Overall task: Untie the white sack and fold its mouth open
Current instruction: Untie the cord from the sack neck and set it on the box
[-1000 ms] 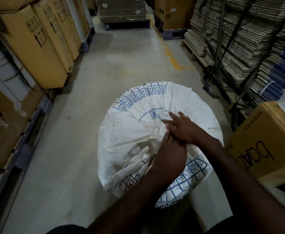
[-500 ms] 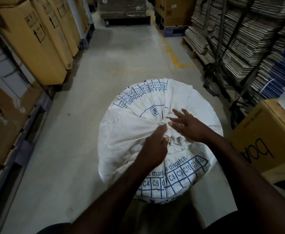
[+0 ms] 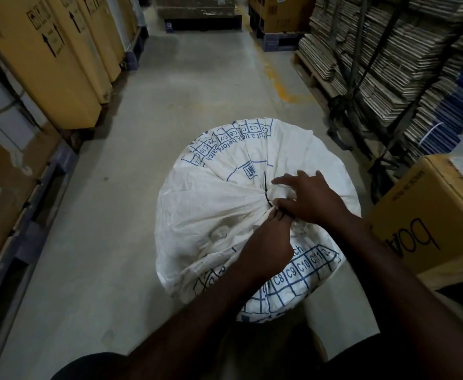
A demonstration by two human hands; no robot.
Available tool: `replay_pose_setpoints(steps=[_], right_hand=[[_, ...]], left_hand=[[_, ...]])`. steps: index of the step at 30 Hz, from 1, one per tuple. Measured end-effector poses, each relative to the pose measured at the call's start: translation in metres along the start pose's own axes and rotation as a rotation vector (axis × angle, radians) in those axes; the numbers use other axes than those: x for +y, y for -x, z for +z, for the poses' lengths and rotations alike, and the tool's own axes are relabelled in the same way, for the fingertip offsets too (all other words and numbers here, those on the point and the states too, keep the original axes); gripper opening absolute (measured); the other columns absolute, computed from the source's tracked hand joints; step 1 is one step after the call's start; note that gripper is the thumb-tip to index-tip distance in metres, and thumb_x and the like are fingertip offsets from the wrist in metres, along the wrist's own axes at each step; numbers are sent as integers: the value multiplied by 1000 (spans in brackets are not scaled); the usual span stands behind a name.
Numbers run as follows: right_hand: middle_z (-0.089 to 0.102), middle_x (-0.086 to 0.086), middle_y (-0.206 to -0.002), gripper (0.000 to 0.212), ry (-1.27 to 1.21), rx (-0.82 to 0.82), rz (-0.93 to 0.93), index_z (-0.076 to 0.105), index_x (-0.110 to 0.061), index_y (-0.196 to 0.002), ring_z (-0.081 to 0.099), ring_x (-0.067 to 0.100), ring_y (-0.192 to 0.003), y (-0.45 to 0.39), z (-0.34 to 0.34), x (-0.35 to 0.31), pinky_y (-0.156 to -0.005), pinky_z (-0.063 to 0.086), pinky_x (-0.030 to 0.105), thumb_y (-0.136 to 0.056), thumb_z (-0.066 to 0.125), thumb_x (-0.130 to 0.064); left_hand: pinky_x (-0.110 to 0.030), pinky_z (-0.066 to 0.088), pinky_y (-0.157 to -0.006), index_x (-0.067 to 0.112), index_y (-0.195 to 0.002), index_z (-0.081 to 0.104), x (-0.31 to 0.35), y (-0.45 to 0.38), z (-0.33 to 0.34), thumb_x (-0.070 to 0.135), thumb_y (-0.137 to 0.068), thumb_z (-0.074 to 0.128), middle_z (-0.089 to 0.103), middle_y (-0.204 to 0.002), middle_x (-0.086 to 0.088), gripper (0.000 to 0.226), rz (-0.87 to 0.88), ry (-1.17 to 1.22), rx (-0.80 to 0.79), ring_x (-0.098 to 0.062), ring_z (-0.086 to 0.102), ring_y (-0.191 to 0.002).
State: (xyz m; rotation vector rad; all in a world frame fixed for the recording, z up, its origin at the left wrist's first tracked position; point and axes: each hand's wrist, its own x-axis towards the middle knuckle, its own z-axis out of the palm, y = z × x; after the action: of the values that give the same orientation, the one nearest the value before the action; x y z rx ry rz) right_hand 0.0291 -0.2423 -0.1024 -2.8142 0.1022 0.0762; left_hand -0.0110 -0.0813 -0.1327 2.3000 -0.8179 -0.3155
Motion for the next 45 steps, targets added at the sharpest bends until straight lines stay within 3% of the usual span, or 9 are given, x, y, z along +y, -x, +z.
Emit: replay_pose_setpoints(steps=[4,10,16,21,25,28,33,39,45], right_hand=[[68,-2,-110,46,-152,28,14,68,-41,-128,65,19,-110,0,3,10,-119,28,43,-83,76,-34],[60,-13,-78,38,-281,39,64,75,-36,-118,60,17,-83,8,-5,25,-69,40,19,-86,81,-16],[65,-10,-146,34,-266,19,55,77,-36,-122,51,18,-144,7,4,26,-122,33,41,-89,78,-24],[54,-7,-158,29,-81,18,-88,76,-31,-125,38,18,-154,7,2,26,-131,9,45,-98,70,-36],[66,-10,-145,40,76,68,-292,81,-30,-109,49,17,-145,10,5,18,-129,8,45,-98,56,-59],[76,-12,-120,15,112,115,-298,79,-31,-104,60,14,-129,9,4,17,-129,15,47,-95,68,-34],[72,-8,-118,42,237,81,-119,63,-37,-126,58,22,-128,10,6,2,-126,19,53,-87,69,-22],[80,-7,-116,63,-64,5,4,76,-32,-128,65,21,-121,0,-1,0,-118,40,42,-69,58,-45],[81,-10,-99,32,-211,2,24,74,-51,-124,73,9,-106,-11,3,15,-97,48,31,-92,73,-51]], left_hand=[[-30,34,-120,14,-165,36,-3,-2,4,-5,-96,57,30,-174,-8,74,30,94,-38,-26,32,-158],[-21,57,-92,21,-124,80,-12,-13,-20,12,-99,64,81,-117,-3,31,-34,248,168,-16,76,-102],[-23,54,-98,16,-104,85,-40,-25,-41,6,-95,67,83,-106,-1,23,-212,246,419,-12,75,-103],[-34,59,-96,19,-101,84,-52,-38,-40,8,-93,66,82,-104,0,23,-281,222,453,-16,75,-101],[-36,59,-91,20,-97,83,-54,-49,-38,13,-89,73,80,-91,0,15,-315,218,458,-20,75,-95],[-33,56,-88,20,-99,82,-56,-57,-36,15,-88,80,73,-85,0,13,-286,199,470,-18,70,-86],[-24,49,-85,17,-107,84,-59,-67,-26,22,-88,84,73,-96,-2,20,-283,143,387,-12,65,-87],[-22,41,-81,22,-101,84,-63,-69,-14,24,-88,84,67,-102,-7,14,-315,173,391,-13,59,-87],[-14,41,-70,24,-99,82,-67,-64,-9,25,-84,88,64,-97,-5,16,-301,240,357,-6,55,-76]])
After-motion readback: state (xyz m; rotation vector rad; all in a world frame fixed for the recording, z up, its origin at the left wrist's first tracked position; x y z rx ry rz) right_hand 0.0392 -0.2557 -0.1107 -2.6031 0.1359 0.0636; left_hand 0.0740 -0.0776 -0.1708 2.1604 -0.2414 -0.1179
